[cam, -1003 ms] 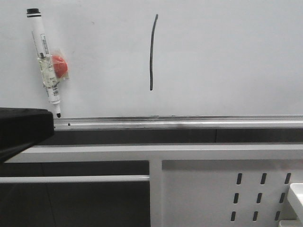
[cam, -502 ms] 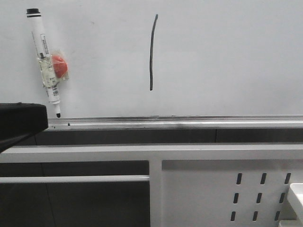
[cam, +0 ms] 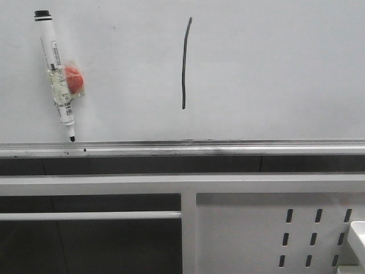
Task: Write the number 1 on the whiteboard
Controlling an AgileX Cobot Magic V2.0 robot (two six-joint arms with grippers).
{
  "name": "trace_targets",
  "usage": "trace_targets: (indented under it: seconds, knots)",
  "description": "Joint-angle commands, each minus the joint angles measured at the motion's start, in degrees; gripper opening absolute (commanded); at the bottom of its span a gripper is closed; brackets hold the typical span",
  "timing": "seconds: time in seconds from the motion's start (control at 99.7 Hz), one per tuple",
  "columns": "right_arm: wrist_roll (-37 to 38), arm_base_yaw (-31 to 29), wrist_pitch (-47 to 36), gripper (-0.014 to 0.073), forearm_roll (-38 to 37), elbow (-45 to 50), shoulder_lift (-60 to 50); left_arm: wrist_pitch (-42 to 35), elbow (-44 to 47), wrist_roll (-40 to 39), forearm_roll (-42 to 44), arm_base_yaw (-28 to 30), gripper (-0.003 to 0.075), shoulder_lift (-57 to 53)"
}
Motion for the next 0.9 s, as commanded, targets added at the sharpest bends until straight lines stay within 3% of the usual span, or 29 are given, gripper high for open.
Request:
trace_targets:
  seconds: [0.0, 0.09, 0.271, 0.361, 0.462, 0.692, 0.893]
  knots:
    - [0.0, -0.2, -4.8, -0.0069, 0.1, -1.4, 0.4, -5.5, 2.0, 3.0, 4.9, 6.2, -0.0020, -9.1]
    - [0.0, -0.2, -4.8, -0.0069, 0.1, -1.4, 0.4, 4.2, 2.0, 0.8, 10.6, 15.3, -0.0020, -17.6]
    - [0.0, -0.2, -4.8, -0.0069, 0.1, -1.4, 0.4, 29.8, 2.0, -16.1, 23.6, 32.6, -0.0020, -35.1]
    - [0.0, -0.2, -4.8, -0.0069, 0.1, -1.4, 0.4, 39.9, 2.1, -23.3, 26.1, 39.1, -0.0020, -42.1]
    - [0.0, -0.2, -4.8, -0.0069, 0.1, -1.4, 0.4, 48.2, 2.1, -25.4, 26.2, 44.9, -0.0020, -48.7]
    - [0.0, -0.2, -4.8, -0.0069, 0.1, -1.4, 0.4, 58.6, 2.1, -25.4, 28.4, 48.0, -0.0020, -50.5]
    - [0.0, -0.2, -4.8, -0.0069, 0.1, -1.4, 0.4, 78.3, 2.1, -25.1, 29.5, 48.0, -0.0020, -50.5]
